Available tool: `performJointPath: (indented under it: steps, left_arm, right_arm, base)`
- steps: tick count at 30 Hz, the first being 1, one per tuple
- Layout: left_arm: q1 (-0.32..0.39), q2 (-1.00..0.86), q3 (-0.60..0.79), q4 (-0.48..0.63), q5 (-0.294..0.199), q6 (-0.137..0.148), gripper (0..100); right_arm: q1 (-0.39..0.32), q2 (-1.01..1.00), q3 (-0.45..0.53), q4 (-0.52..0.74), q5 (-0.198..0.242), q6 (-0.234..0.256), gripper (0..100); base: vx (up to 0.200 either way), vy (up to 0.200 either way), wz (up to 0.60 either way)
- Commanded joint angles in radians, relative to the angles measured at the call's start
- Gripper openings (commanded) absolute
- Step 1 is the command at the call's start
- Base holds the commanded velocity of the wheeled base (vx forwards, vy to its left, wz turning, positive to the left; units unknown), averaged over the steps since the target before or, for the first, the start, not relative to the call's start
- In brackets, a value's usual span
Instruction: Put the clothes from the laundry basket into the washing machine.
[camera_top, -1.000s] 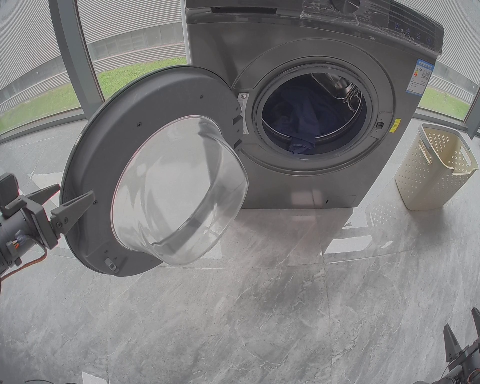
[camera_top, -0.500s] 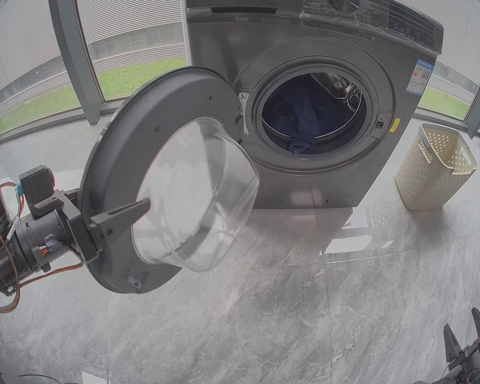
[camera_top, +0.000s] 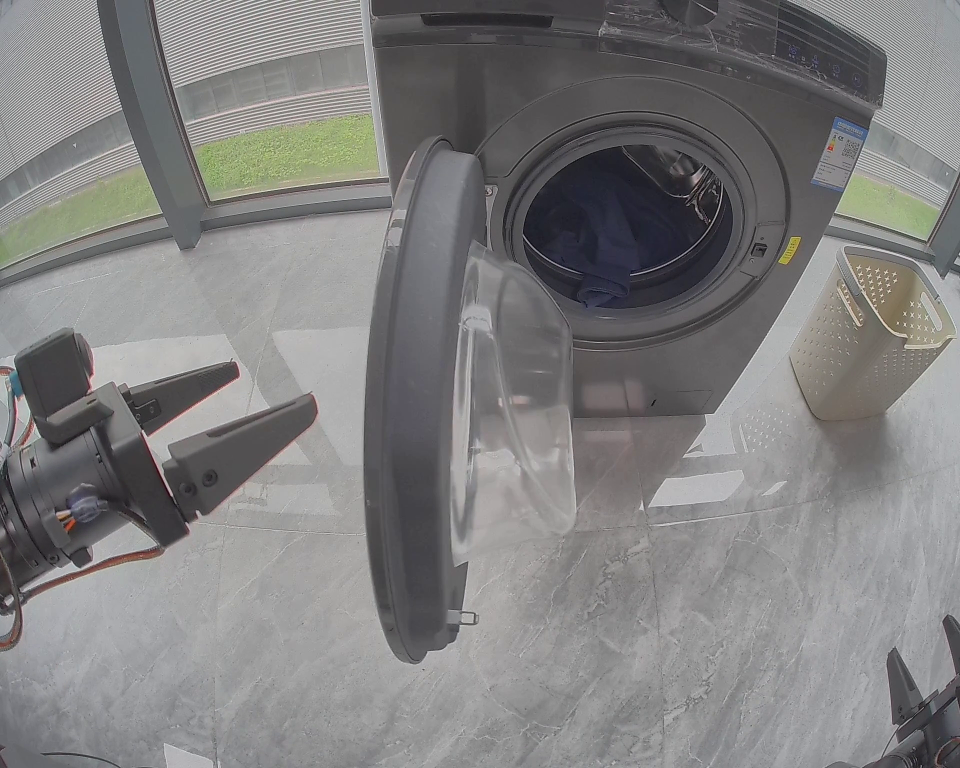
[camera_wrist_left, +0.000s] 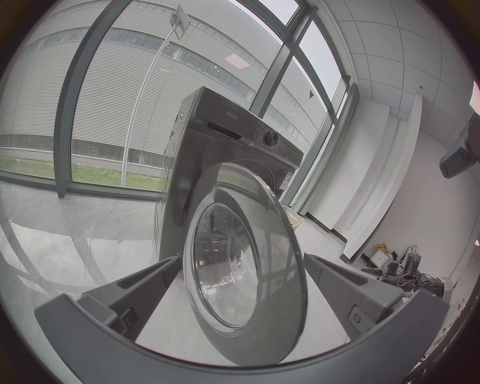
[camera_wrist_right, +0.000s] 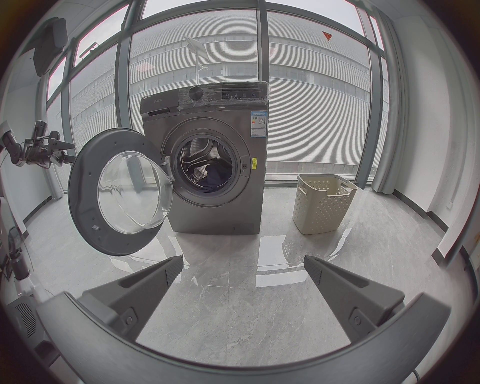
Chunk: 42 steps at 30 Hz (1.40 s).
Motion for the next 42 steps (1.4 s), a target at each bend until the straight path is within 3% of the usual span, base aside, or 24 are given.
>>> performJointPath:
  steps: [1,7,13,15,24,33,42]
  left_arm:
    - [0.02,0.03,-0.008,-0.009,0.002,0.0,100]
    - [0.009,0.128,-0.026,-0.018,0.003,0.004,100]
    - [-0.013,0.271,-0.084,-0.137,0.002,0.001,100]
    - [-0.036,0.34,-0.129,-0.197,0.003,0.0,100]
    - [-0.135,0.492,-0.279,-0.211,0.031,0.0,100]
    - [-0.183,0.748,-0.589,-0.211,0.088,-0.002,100]
    - [-0.174,1.036,-1.044,-0.174,0.155,-0.006,100]
  right_arm:
    - [0.0,-0.015,0.007,0.0,-0.001,0.0,100]
    - [0.0,-0.015,0.008,0.0,-0.001,0.0,100]
    - [0.0,-0.015,0.008,0.0,-0.001,0.0,100]
    - [0.0,-0.015,0.007,0.0,-0.001,0.0,100]
    - [0.0,-0.015,0.008,0.0,-0.001,0.0,100]
    - [0.0,-0.015,0.008,0.0,-0.001,0.0,100]
    - [0.0,-0.015,0.008,0.0,-0.001,0.0,100]
  base:
    - [0.0,0.0,0.0]
    - [0.0,0.0,0.0]
    - [0.0,0.0,0.0]
    - [0.0,0.0,0.0]
    - [0.0,0.0,0.0]
    - [0.0,0.0,0.0]
    - [0.0,0.0,0.0]
